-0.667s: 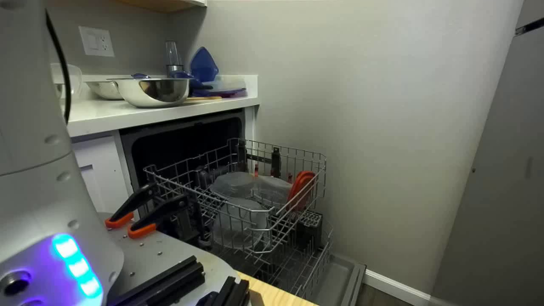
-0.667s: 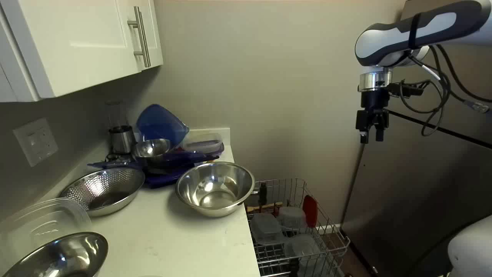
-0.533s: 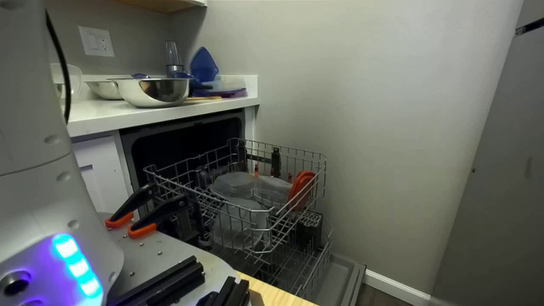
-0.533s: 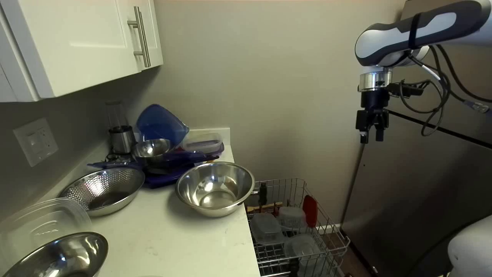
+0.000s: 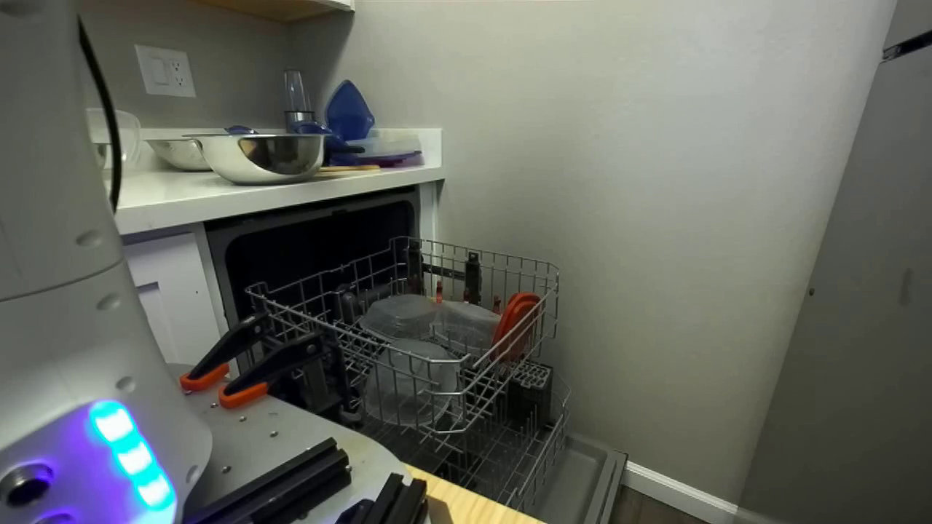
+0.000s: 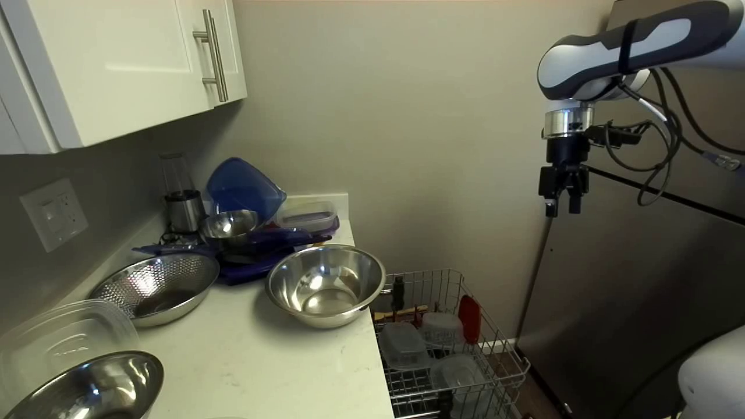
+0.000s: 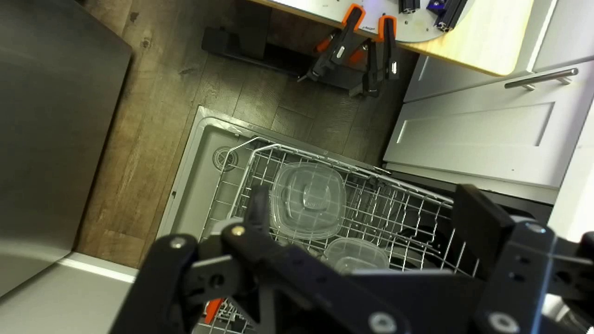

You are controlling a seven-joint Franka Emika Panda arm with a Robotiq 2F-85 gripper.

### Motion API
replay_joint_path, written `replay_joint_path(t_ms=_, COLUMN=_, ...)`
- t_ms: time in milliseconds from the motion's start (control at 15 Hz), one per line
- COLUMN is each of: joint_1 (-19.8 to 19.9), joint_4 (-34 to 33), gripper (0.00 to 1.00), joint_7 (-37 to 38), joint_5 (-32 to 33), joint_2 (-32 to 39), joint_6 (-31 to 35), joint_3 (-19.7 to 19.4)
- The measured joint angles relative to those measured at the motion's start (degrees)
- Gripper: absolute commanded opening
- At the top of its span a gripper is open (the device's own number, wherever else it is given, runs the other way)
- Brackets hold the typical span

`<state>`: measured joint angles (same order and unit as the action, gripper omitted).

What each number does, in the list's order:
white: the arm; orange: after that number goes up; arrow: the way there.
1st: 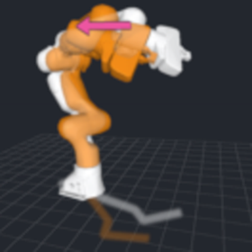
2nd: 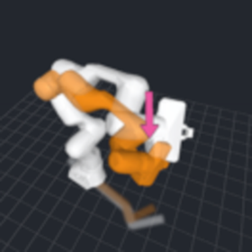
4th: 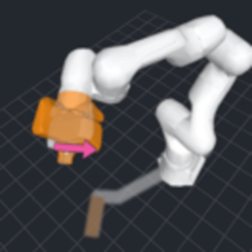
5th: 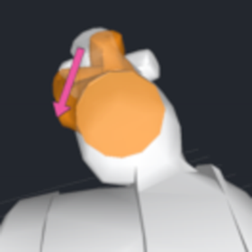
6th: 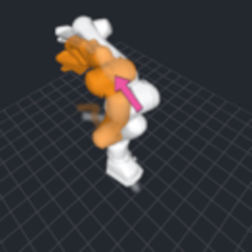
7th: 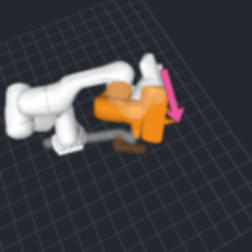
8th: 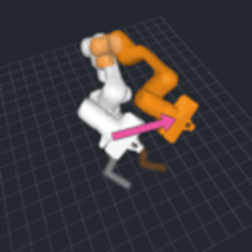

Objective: Transfer the silver bowl to the dishwasher

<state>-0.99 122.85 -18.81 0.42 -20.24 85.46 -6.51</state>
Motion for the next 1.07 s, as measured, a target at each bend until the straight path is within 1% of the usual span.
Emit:
replay_joint_path(t_ms=133, joint_1=-0.08, joint_4=-1.68, gripper=1.0, joint_7=0.0, joint_5=0.02, joint_2=0.57, joint_6=0.14, joint_3=0.65)
replay_joint_path(t_ms=267, joint_1=-0.93, joint_4=-5.63, gripper=1.0, joint_7=-0.17, joint_5=0.28, joint_2=2.43, joint_6=0.16, joint_3=2.37)
replay_joint_path(t_ms=533, joint_1=-5.14, joint_4=-16.05, gripper=1.0, joint_7=-1.03, joint_5=1.6, joint_2=10.02, joint_6=0.14, joint_3=8.0)
replay_joint_path(t_ms=667, joint_1=-7.19, joint_4=-20.6, gripper=1.0, joint_7=-1.04, joint_5=3.75, joint_2=14.54, joint_6=0.11, joint_3=11.12)
replay_joint_path(t_ms=867, joint_1=-10.18, joint_4=-26.04, gripper=1.0, joint_7=-1.04, joint_5=9.22, joint_2=21.0, joint_6=0.01, joint_3=15.52)
replay_joint_path(t_ms=1067, joint_1=-12.52, joint_4=-30.0, gripper=1.0, joint_7=-1.04, joint_5=14.16, joint_2=25.96, joint_6=0.22, joint_3=18.13)
